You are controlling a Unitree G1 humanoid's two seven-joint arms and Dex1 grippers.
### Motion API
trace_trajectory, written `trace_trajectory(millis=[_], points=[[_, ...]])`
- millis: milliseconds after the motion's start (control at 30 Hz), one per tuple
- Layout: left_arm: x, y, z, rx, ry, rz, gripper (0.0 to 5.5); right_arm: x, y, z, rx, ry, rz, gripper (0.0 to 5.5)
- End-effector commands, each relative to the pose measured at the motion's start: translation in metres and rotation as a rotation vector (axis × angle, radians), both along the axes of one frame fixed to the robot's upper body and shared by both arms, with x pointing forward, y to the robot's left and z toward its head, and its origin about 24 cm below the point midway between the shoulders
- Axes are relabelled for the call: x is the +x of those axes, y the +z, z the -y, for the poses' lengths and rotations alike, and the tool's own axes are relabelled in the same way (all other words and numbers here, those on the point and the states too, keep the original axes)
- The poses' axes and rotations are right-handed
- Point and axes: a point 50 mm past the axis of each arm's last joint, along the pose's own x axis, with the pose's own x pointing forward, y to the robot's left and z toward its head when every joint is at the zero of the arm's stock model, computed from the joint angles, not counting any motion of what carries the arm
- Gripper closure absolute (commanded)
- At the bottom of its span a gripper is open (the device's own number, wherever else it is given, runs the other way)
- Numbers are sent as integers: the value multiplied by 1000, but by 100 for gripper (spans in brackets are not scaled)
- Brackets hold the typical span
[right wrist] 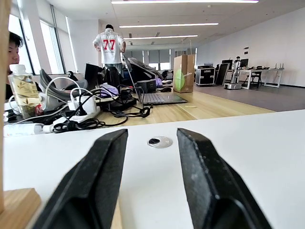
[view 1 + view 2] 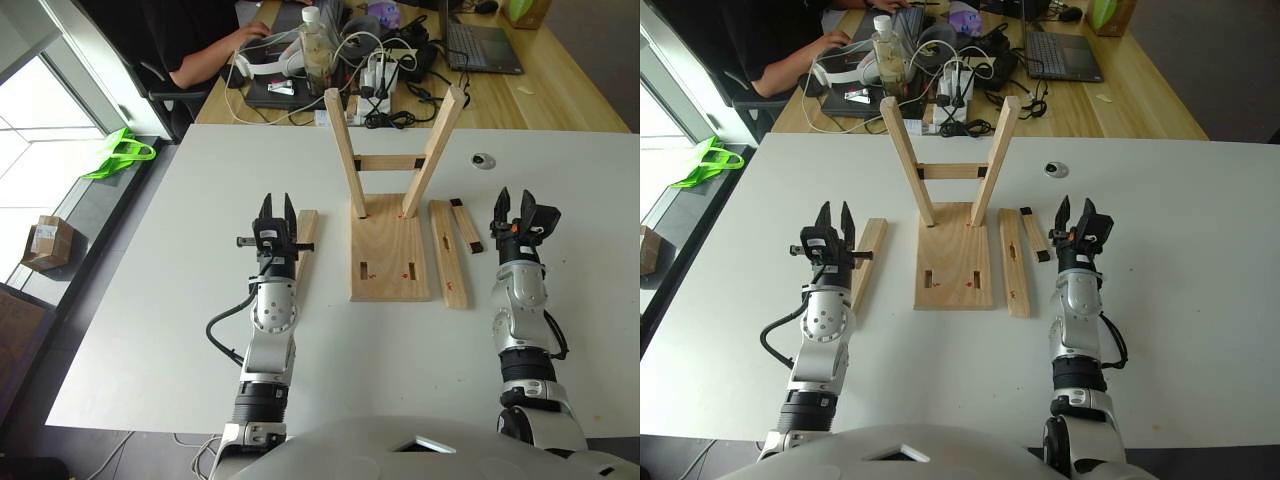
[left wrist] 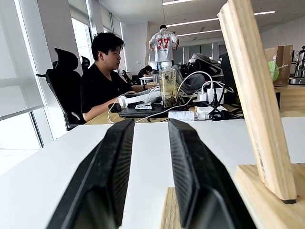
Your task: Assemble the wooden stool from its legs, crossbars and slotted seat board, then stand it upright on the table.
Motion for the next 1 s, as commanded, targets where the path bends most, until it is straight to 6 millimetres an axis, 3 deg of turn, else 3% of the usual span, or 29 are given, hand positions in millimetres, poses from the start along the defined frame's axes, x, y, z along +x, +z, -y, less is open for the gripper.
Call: trace_trajectory(millis=[33, 200, 300, 467, 633, 733, 933, 1000], points=[[11, 7, -1, 7, 8, 19, 430, 0, 1, -8, 4, 56, 20, 381], [15, 11, 7, 18, -38, 46, 430, 6, 9, -9, -10, 71, 72, 381], [14, 12, 8, 22, -70, 78, 440, 6, 5, -8, -24, 48, 43, 389], [14, 12, 7, 28, -41, 75, 495, 3, 4, -9, -10, 80, 50, 438], [14, 10, 5, 18, -30, 56, 547, 6, 0, -7, -43, 31, 11, 438], [15, 11, 8, 19, -35, 60, 550, 7, 0, -8, -11, 132, -9, 419], [11, 10, 9, 10, -18, 64, 462, 13, -1, -2, -50, 212, -112, 326], [10, 10, 10, 12, -24, 61, 434, 16, -2, -1, -79, 220, -172, 322]])
